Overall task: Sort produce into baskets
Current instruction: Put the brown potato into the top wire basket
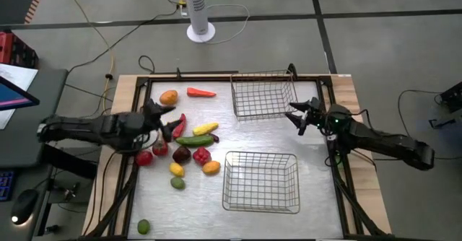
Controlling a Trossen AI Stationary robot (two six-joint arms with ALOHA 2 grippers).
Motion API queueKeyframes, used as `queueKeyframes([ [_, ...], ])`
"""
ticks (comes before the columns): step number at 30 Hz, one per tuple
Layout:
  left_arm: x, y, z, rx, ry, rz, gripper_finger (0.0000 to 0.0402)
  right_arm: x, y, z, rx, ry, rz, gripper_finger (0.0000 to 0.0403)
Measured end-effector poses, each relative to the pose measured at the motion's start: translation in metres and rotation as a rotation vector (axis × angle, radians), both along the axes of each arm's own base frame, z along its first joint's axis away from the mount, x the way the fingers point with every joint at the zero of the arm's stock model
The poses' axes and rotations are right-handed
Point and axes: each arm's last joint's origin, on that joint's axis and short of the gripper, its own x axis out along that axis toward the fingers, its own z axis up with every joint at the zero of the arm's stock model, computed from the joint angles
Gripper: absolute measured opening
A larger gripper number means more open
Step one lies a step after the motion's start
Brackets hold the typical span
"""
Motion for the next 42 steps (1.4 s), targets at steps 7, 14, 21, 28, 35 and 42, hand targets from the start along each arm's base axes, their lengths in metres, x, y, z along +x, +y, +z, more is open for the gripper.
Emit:
queueKeyframes([
  [7, 0.020, 0.044, 0.002, -0.092, 0.199, 0.116, 0.0300, 0.011, -0.003, -0.002, 0.010, 0.008, 0.054, 0.0315],
  [14, 0.029, 0.098, -0.012, -0.227, 0.415, 0.274, 0.0300, 0.023, 0.007, -0.001, -0.009, -0.012, 0.177, 0.0315],
  [21, 0.041, 0.144, -0.021, -0.328, 0.632, 0.347, 0.0306, 0.030, 0.019, 0.001, -0.053, -0.034, 0.268, 0.0315],
  [28, 0.056, 0.170, -0.026, -0.366, 0.814, 0.346, 0.0339, 0.031, 0.024, 0.002, -0.058, -0.043, 0.303, 0.0315],
  [35, 0.056, 0.184, -0.043, -0.451, 0.984, 0.354, 0.0370, 0.032, 0.025, 0.003, -0.059, -0.046, 0.311, 0.0315],
  [42, 0.052, 0.196, -0.067, -0.512, 1.086, 0.360, 0.0371, 0.032, 0.025, 0.003, -0.066, -0.045, 0.312, 0.0315],
])
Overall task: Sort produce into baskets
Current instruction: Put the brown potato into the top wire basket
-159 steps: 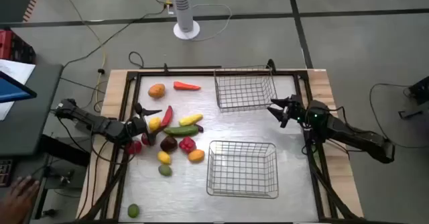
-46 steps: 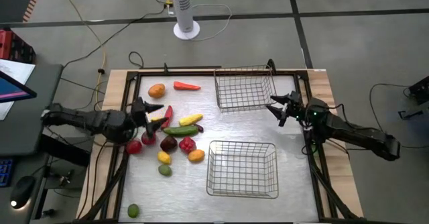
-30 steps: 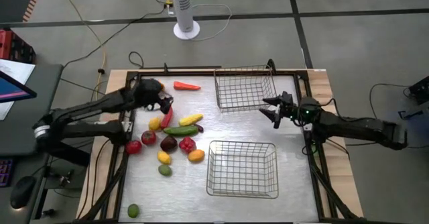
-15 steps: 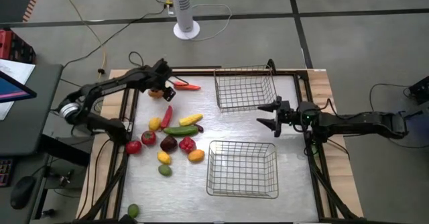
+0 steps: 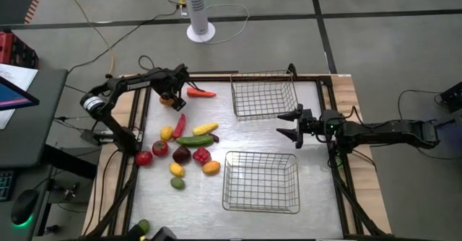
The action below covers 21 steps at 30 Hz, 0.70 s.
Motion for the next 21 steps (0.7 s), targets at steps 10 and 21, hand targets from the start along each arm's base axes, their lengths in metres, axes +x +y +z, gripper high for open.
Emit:
queueKeyframes([
  [10, 0.002, 0.005, -0.016, -0.023, 0.071, -0.026, 0.0292, 0.000, 0.000, 0.000, 0.000, 0.000, 0.004, 0.0315],
  [21, 0.003, -0.002, 0.013, 0.080, -0.007, -0.076, 0.0233, 0.000, -0.001, -0.001, -0.042, 0.016, 0.003, 0.0315],
])
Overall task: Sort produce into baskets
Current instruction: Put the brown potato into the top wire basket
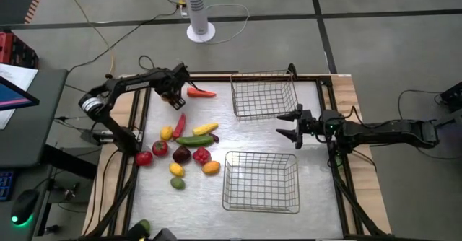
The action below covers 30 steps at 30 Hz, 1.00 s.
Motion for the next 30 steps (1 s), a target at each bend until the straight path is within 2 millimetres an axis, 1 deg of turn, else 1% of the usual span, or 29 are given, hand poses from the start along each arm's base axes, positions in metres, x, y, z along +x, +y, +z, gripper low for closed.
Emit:
queueKeyframes([
  [2, 0.004, -0.005, 0.013, 0.055, -0.066, -0.024, 0.0233, 0.000, -0.003, 0.006, -0.023, -0.015, -0.017, 0.0315],
  [5, 0.013, -0.016, 0.034, 0.137, -0.176, -0.094, 0.0238, 0.003, -0.008, 0.028, -0.070, -0.071, -0.046, 0.0315],
  [8, 0.023, -0.028, 0.049, 0.211, -0.260, -0.157, 0.0240, 0.008, -0.011, 0.045, -0.115, -0.015, -0.061, 0.0315],
  [11, 0.035, -0.038, 0.057, 0.258, -0.329, -0.216, 0.0241, 0.017, -0.014, 0.053, -0.119, 0.069, -0.081, 0.0315],
  [14, 0.047, -0.045, 0.062, 0.299, -0.391, -0.261, 0.0242, 0.028, -0.018, 0.056, -0.116, 0.104, -0.079, 0.0315],
  [17, 0.059, -0.049, 0.066, 0.337, -0.482, -0.293, 0.0243, 0.038, -0.023, 0.052, -0.116, 0.117, -0.089, 0.0315],
  [20, 0.068, -0.049, 0.069, 0.311, -0.591, -0.315, 0.0243, 0.046, -0.029, 0.044, -0.108, 0.145, -0.107, 0.0315],
  [23, 0.078, -0.045, 0.076, 0.276, -0.654, -0.333, 0.0243, 0.050, -0.035, 0.035, -0.087, 0.189, -0.125, 0.0315],
  [25, 0.088, -0.042, 0.082, 0.274, -0.675, -0.348, 0.0243, 0.051, -0.036, 0.033, -0.074, 0.199, -0.131, 0.0315],
  [30, 0.124, -0.040, 0.089, 0.242, -0.654, -0.427, 0.0244, 0.047, -0.032, 0.036, -0.064, 0.201, -0.116, 0.0315],
])
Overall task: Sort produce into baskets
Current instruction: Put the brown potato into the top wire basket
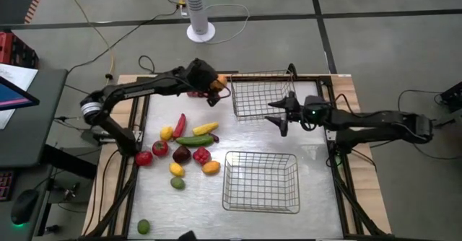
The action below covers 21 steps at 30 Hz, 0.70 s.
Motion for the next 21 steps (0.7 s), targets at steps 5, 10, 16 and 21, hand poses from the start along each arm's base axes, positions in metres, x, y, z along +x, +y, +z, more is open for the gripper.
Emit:
queueKeyframes([
  [5, 0.033, 0.002, 0.003, -0.014, 0.001, -0.065, 0.0244, -0.009, 0.004, 0.005, 0.003, 0.010, 0.006, 0.0315],
  [10, 0.056, 0.003, 0.006, -0.013, -0.034, -0.125, 0.0244, -0.017, 0.007, 0.010, 0.000, 0.004, 0.008, 0.0315],
  [16, 0.083, 0.007, 0.002, -0.059, -0.129, -0.231, 0.0266, -0.019, 0.009, 0.012, -0.007, -0.012, 0.021, 0.0315],
  [21, 0.091, 0.009, 0.002, -0.077, -0.081, -0.247, 0.0327, -0.017, 0.014, 0.011, -0.006, -0.005, 0.075, 0.0315],
])
